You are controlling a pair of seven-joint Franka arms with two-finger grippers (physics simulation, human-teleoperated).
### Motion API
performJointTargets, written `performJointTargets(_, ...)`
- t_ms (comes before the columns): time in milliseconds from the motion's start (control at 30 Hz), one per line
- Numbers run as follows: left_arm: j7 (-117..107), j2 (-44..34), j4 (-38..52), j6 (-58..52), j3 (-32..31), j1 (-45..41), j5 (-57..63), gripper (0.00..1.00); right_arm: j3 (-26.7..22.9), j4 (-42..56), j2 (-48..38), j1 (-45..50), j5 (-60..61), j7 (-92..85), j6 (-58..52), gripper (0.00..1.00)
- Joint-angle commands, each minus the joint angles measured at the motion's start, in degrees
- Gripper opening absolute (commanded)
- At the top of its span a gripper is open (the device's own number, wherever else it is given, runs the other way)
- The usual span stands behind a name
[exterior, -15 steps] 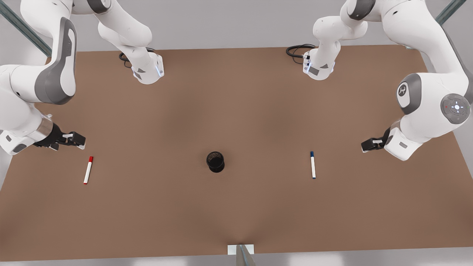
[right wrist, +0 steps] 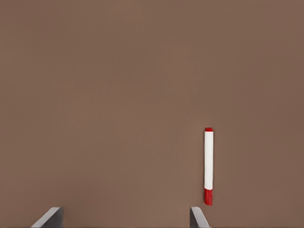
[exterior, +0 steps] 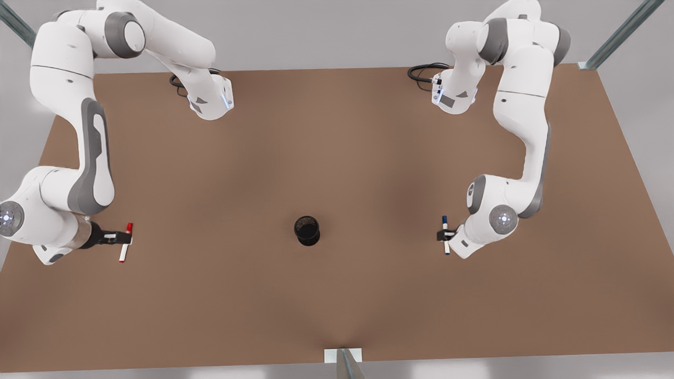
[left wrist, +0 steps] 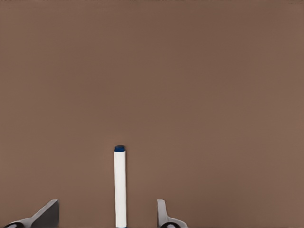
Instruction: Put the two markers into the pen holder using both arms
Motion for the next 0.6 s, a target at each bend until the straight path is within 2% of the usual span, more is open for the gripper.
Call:
performJointTargets(0, -1.46, 0.41, -0.02, 9.12, -0.01, -0.02, 0.14, 1.0, 0.01, 0.08, 1.72, -1.29, -1.27, -1.85, 8.71, 1.0)
performJointTargets(367, -1.45, 7.0, 0.6, 9.12, 0.16, 0.33, 0.23, 1.0, -0.52, 2.01, 11.66, -4.46, -5.23, -2.38, 13.02, 1.0)
performJointTargets(400, -1.37, 7.09, 0.6, 9.12, 0.16, 0.33, 0.23, 0.96, -0.6, 2.01, 12.27, -4.55, -5.23, -2.64, 13.02, 1.0)
performJointTargets(467, -1.37, 7.35, 0.77, 9.12, 0.16, 0.33, 0.23, 0.78, -0.61, 2.01, 13.67, -4.99, -5.4, -2.64, 14.69, 1.0)
performJointTargets(500, -1.37, 7.7, 1.21, 9.12, 0.16, 0.33, 0.23, 0.72, -1.31, 2.19, 14.29, -5.08, -5.4, -2.73, 15.13, 1.0)
performJointTargets(567, -1.37, 7.97, 1.3, 9.12, 0.16, 0.33, 0.23, 0.67, -1.84, 2.36, 15.43, -5.08, -5.4, -2.56, 15.31, 1.0)
